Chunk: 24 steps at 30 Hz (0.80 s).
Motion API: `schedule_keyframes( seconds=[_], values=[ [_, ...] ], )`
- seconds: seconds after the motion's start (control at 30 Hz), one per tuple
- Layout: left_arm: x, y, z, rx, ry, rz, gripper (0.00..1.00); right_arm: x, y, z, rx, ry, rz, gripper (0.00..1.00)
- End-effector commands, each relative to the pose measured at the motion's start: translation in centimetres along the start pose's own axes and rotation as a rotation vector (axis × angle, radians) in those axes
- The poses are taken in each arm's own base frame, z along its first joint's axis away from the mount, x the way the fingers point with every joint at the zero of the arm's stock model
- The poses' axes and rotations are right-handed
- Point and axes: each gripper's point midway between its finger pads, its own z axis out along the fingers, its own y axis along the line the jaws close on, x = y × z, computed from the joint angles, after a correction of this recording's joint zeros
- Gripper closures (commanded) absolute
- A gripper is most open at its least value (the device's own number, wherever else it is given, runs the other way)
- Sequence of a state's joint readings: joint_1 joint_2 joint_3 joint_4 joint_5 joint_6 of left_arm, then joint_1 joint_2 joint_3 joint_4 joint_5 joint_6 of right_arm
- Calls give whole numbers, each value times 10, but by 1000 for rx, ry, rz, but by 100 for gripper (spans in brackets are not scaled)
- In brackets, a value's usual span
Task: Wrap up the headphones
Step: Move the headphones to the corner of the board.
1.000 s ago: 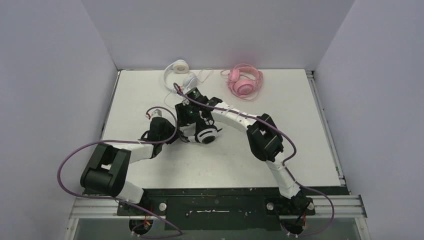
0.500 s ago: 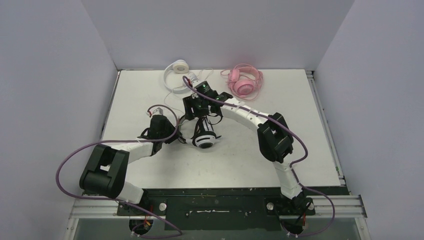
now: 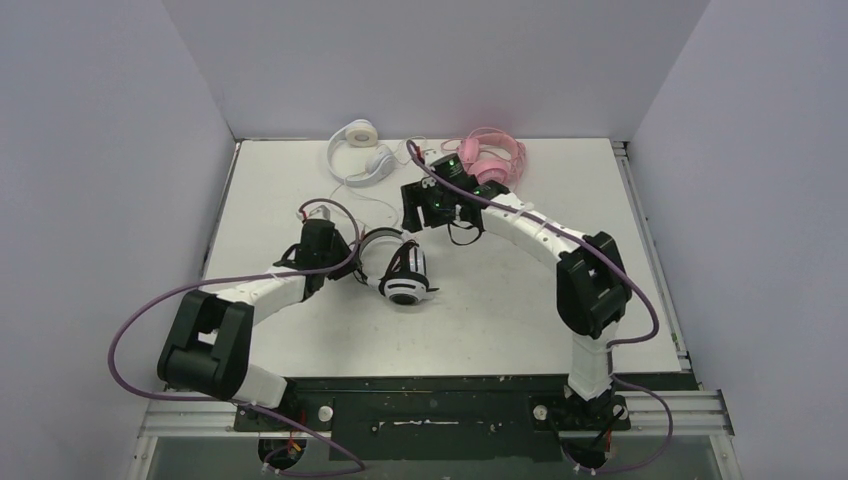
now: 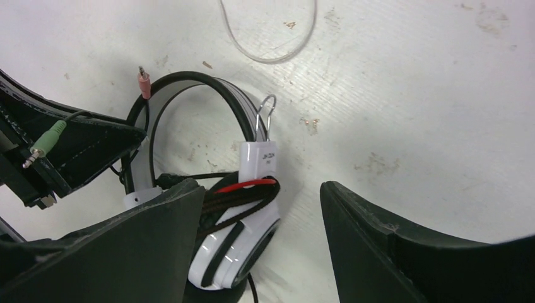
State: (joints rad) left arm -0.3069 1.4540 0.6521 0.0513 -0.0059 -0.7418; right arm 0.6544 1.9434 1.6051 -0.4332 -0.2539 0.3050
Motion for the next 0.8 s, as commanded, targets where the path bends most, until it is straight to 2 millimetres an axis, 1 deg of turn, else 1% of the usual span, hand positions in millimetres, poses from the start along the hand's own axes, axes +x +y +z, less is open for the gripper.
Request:
schedule_keyframes(
  seconds=[0.0,0.03,0.1,0.17,0.2,0.27,0.3,0.37,0.47,0.5,0.53,0.6,0.67,0.7,0.77],
  values=[
    [-17,-11,-3,12,-38,29,89,-10,-3,-23,-8,-59,-26,29],
    [-19,-8,-3,2,-44,27,90,-8,-5,-25,-5,-61,-23,28],
    [-25,-1,-3,-31,-58,19,94,-8,-7,-31,-10,-82,-11,27],
    [-36,5,-3,-55,-82,10,96,-10,-7,-38,-22,-97,-5,27],
    [-37,14,-4,-92,-72,9,98,-11,-7,-41,-25,-103,-3,27],
    [-52,29,-6,-152,-83,-13,100,-12,-6,-49,-32,-113,-9,26],
    [-60,40,-9,-182,-85,-35,100,-12,-6,-53,-32,-118,-10,26],
    [-78,67,-17,-244,-97,-92,100,-13,-6,-60,-37,-131,-12,26],
    [-104,112,-36,-315,-143,-196,100,-14,-4,-71,-64,-149,-12,26],
    [-112,127,-44,-339,-163,-231,100,-14,-3,-73,-71,-154,-12,26],
    [-122,148,-55,-379,-190,-267,100,-13,-2,-75,-80,-156,-12,26],
    [-137,181,-74,-451,-236,-316,100,-12,2,-79,-99,-163,-13,26],
    [-148,211,-93,-524,-269,-363,100,-13,6,-81,-123,-173,-8,27],
    [-150,224,-100,-562,-278,-385,100,-13,9,-82,-139,-176,-3,26],
    [-151,238,-109,-620,-288,-415,100,-13,14,-85,-163,-183,10,27]
  ],
)
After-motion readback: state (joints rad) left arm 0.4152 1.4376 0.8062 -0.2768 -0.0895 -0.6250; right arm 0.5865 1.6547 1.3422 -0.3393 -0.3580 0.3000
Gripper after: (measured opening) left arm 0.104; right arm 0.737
